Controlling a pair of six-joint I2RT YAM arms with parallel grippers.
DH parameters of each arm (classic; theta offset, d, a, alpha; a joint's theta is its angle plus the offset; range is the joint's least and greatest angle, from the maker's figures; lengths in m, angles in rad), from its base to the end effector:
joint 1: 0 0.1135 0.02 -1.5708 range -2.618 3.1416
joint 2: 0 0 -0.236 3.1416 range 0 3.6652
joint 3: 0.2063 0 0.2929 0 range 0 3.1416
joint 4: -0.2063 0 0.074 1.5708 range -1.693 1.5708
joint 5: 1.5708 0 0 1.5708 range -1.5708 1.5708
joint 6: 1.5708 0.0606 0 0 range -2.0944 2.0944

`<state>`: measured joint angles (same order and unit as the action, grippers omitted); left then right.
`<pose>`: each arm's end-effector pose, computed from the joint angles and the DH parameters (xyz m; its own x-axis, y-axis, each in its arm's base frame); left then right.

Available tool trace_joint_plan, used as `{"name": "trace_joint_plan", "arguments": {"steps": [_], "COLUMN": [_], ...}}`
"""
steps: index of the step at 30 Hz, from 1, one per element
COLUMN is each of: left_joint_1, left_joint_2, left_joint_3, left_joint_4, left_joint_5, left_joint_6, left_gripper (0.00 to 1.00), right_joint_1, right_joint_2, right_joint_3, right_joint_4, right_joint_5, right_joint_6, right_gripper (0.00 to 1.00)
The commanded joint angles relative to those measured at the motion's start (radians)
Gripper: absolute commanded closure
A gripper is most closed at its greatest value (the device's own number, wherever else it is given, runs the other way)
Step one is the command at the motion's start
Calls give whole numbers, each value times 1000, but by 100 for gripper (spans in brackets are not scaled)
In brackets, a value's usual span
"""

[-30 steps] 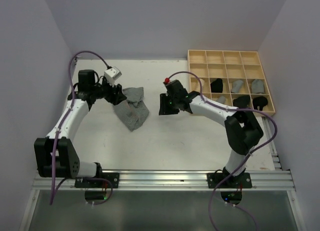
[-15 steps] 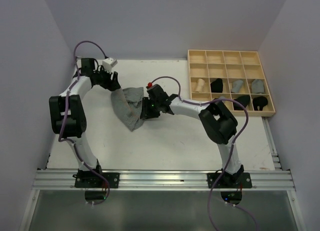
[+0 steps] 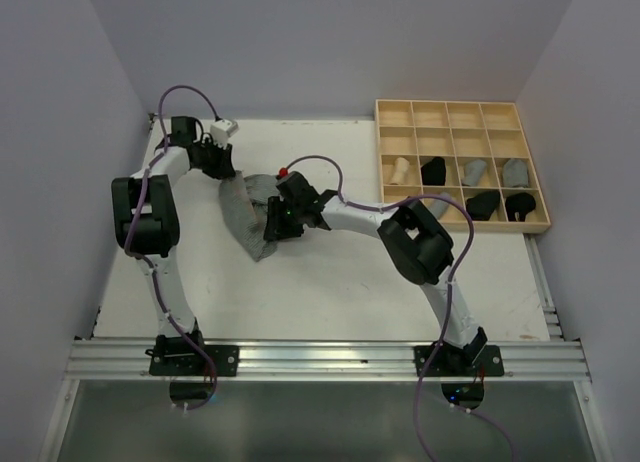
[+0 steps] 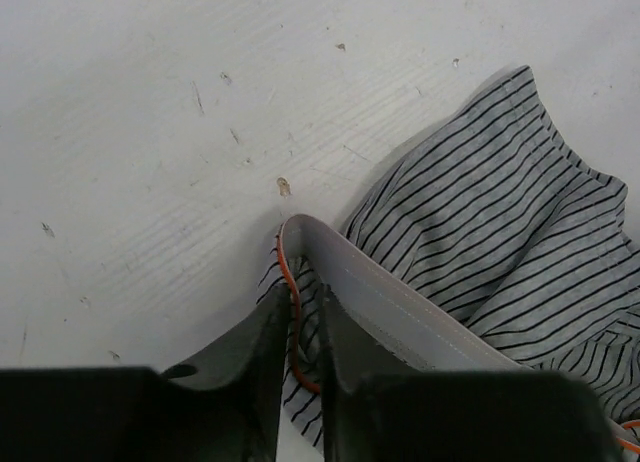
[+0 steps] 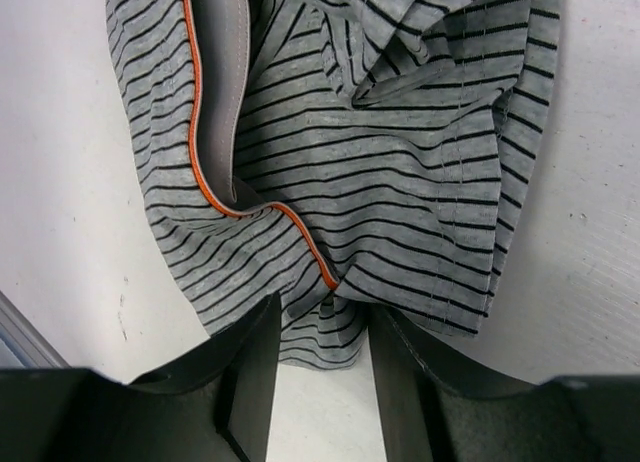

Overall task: Roll the underwear
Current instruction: Move the underwear to the center of the board

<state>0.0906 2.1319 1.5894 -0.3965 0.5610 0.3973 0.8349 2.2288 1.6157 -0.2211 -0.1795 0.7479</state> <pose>0.4970 0.0128 0.1156 -0.6496 0.2700 -0.7107 0.5289 0.8320 -0.1674 0.3431 0.3950 0.0853 -0.9153 -0.0138 -0.4025 -0.2555 0.7925 0.5538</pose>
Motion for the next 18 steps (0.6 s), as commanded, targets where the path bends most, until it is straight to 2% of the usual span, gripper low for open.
{"name": "trace_joint_plan", "arguments": {"steps": [1, 4, 7, 11, 12, 14, 18], "left_joint_1": [4, 18, 69, 173, 195, 251, 316], "left_joint_2": [-42, -127, -212, -302, -320, -375, -443], "left_joint_3": [11, -35, -101, -190, -242, -342, -476], "left_joint_4": [-79, -143, -201, -283, -294, -289, -216], "left_joint_5": [8, 13, 36, 46, 50, 36, 39], "left_joint_6": [76, 138, 207, 372, 462, 576, 673], "left_gripper": [85, 100, 100, 100, 100, 93, 77], "right_joint_1": [-8, -11, -17, -22, -22, -22, -22], "right_joint_2": [3, -44, -83, -135, -156, -184, -187], "right_joint_3": [-2, -42, -95, -138, -145, -155, -96], "right_joint_4": [-70, -84, -89, -98, -96, -77, -50], "right_joint_5": [38, 46, 49, 35, 31, 31, 41], "right_joint_6": [-18, -33, -48, -91, -97, -110, -128], "right_gripper": [55, 53, 55, 65, 66, 68, 70]}}
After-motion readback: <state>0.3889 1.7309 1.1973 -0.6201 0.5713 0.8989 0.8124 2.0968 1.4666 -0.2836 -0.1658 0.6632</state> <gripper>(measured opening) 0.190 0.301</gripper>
